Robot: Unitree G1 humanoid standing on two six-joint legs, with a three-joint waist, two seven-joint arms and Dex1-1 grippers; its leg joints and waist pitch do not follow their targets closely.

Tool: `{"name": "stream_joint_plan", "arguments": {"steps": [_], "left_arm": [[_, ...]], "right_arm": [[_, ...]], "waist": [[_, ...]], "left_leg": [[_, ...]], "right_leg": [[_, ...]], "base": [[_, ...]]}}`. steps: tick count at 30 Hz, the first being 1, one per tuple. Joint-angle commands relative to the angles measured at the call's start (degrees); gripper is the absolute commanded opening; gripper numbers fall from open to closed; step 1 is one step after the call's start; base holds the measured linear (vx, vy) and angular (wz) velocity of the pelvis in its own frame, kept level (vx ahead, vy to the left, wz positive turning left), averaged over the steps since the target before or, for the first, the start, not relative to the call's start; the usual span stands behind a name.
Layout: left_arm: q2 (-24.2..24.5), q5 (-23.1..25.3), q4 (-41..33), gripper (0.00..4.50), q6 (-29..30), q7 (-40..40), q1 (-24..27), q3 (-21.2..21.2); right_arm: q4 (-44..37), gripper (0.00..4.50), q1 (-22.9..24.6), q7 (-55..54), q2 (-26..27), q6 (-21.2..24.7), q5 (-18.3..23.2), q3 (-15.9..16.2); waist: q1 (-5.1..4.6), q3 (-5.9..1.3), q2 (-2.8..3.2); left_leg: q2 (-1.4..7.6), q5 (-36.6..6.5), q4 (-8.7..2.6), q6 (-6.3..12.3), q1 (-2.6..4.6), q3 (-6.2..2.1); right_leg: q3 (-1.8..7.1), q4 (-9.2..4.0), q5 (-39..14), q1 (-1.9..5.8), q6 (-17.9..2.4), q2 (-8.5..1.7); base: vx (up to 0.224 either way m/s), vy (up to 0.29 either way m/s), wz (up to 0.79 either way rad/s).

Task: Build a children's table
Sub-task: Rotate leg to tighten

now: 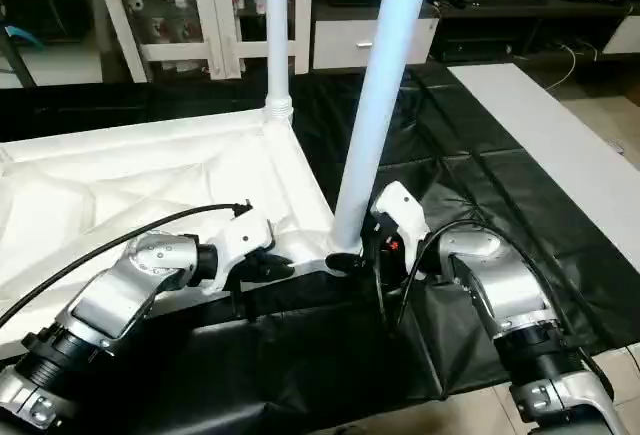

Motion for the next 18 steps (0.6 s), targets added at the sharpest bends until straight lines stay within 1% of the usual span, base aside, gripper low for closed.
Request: {"name": "stream_joint_plan", "arguments": {"steps": [1, 2, 3, 4, 6, 7, 9, 10, 11, 12, 13, 14, 18], "left_arm": [[-0.12, -0.16, -1.14, 0.0, 0.63, -1.89, 0.12, -2.32], [-0.11, -0.13, -1.22, 0.0, 0.72, -1.97, 0.14, -2.32], [-0.11, -0.11, -1.22, 0.0, 0.74, -1.99, 0.15, -2.32], [-0.05, -0.03, -1.23, 0.0, 0.78, -2.03, 0.2, -2.32], [0.11, 0.0, -1.3, 0.0, 0.82, -2.05, 0.31, -2.3], [0.16, 0.0, -1.34, 0.0, 0.83, -2.06, 0.34, -2.29], [0.25, 0.01, -1.36, 0.0, 0.91, -2.04, 0.34, -2.24], [0.28, 0.02, -1.36, 0.0, 0.97, -2.04, 0.33, -2.23], [0.41, 0.03, -1.46, 0.0, 1.06, -2.05, 0.47, -2.19], [0.42, 0.03, -1.47, 0.0, 1.06, -2.05, 0.49, -2.19], [0.48, 0.06, -1.51, 0.0, 1.08, -2.08, 0.61, -2.2], [0.52, 0.09, -1.58, 0.0, 1.1, -2.15, 0.74, -2.19], [0.52, 0.1, -1.71, 0.0, 1.31, -2.22, 0.93, -2.19]], "right_arm": [[1.57, 3.86, -1.11, 0.46, 0.32, -0.7, -1.2, 0.81], [2.08, 3.7, -1.45, 0.54, 0.54, -0.97, -1.5, 0.77], [2.31, 3.7, -1.6, 0.5, 0.61, -1.02, -1.61, 0.77], [3.36, 3.6, -2.25, 0.15, 0.87, -1.31, -2.15, 0.89], [4.37, 3.42, -2.82, -0.07, 0.98, -1.61, -2.56, 1.19], [4.54, 3.42, -2.91, -0.03, 0.97, -1.67, -2.63, 1.28], [5.0, 3.16, -3.1, 0.08, 1.0, -1.89, -2.73, 1.39], [5.24, 3.16, -3.2, 0.08, 1.06, -1.87, -2.7, 1.29], [5.53, 3.11, -3.32, 0.24, 1.18, -1.95, -2.71, 1.13], [5.56, 3.06, -3.33, 0.26, 1.2, -1.97, -2.72, 1.11], [5.66, 2.86, -3.38, 0.34, 1.33, -1.94, -2.64, 0.95], [5.8, 2.81, -3.44, 0.51, 1.46, -2.01, -2.62, 0.82], [6.26, 2.74, -3.63, 0.96, 1.79, -2.27, -2.68, 0.41]], "waist": [[-0.13, -3.51, 0.03], [-0.02, -3.59, 0.09], [-0.06, -3.64, 0.04], [0.03, -3.67, 0.05], [0.03, -3.69, 0.06], [0.08, -3.66, -0.03], [0.12, -3.63, -0.09], [0.15, -3.61, -0.05], [0.1, -3.64, -0.18], [0.11, -3.61, -0.08], [0.07, -3.61, -0.2], [0.09, -3.62, -0.1], [0.04, -3.7, -0.22]], "left_leg": [[2.61, -12.6, -4.72, 1.94, 0.94, -1.06], [2.62, -11.68, -4.61, 2.28, 1.08, -0.98], [2.57, -11.02, -4.53, 2.55, 0.99, -0.97], [2.58, -10.02, -4.5, 3.03, 0.96, -0.95], [2.55, -9.14, -4.42, 3.41, 1.0, -0.88], [2.56, -9.14, -4.4, 3.59, 0.97, -0.89], [2.59, -9.6, -4.4, 3.67, 1.03, -0.87], [2.59, -9.99, -4.42, 3.57, 1.05, -0.88], [2.58, -10.17, -4.4, 3.5, 1.02, -0.87], [2.62, -10.27, -4.44, 3.38, 1.05, -0.91], [2.6, -10.32, -4.42, 3.32, 1.03, -0.89], [2.63, -10.36, -4.45, 3.25, 1.05, -0.94], [2.59, -9.5, -4.34, 3.51, 1.01, -0.9]], "right_leg": [[1.56, -3.09, -11.54, 2.63, -14.09, -1.47], [1.55, -3.04, -10.39, 2.62, -14.47, -1.47], [1.56, -2.92, -9.54, 2.7, -14.7, -1.45], [1.54, -2.76, -8.32, 2.76, -15.07, -1.44], [1.49, -2.68, -7.41, 2.78, -15.57, -1.38], [1.51, -2.64, -7.56, 2.87, -15.66, -1.44], [1.52, -2.73, -8.42, 2.86, -15.52, -1.46], [1.52, -2.82, -9.15, 2.85, -15.37, -1.5], [1.52, -2.82, -9.5, 2.87, -15.22, -1.48], [1.52, -2.84, -9.84, 2.79, -15.17, -1.5], [1.52, -2.86, -9.95, 2.81, -15.11, -1.48], [1.51, -2.82, -10.07, 2.83, -15.09, -1.48], [1.52, -2.67, -8.86, 2.88, -15.28, -1.44]], "base": [[0.0, 0.0, 0.0], [0.0, 0.0, 0.0], [0.0, 0.0, 0.0], [0.0, 0.0, 0.0], [0.0, 0.0, 0.0], [0.0, 0.0, 0.0], [0.0, 0.0, 0.0], [0.0, 0.0, 0.0], [0.0, 0.0, 0.0], [0.0, 0.0, 0.0], [0.0, 0.0, 0.0], [0.0, 0.0, 0.0], [0.0, 0.0, 0.0]]}}
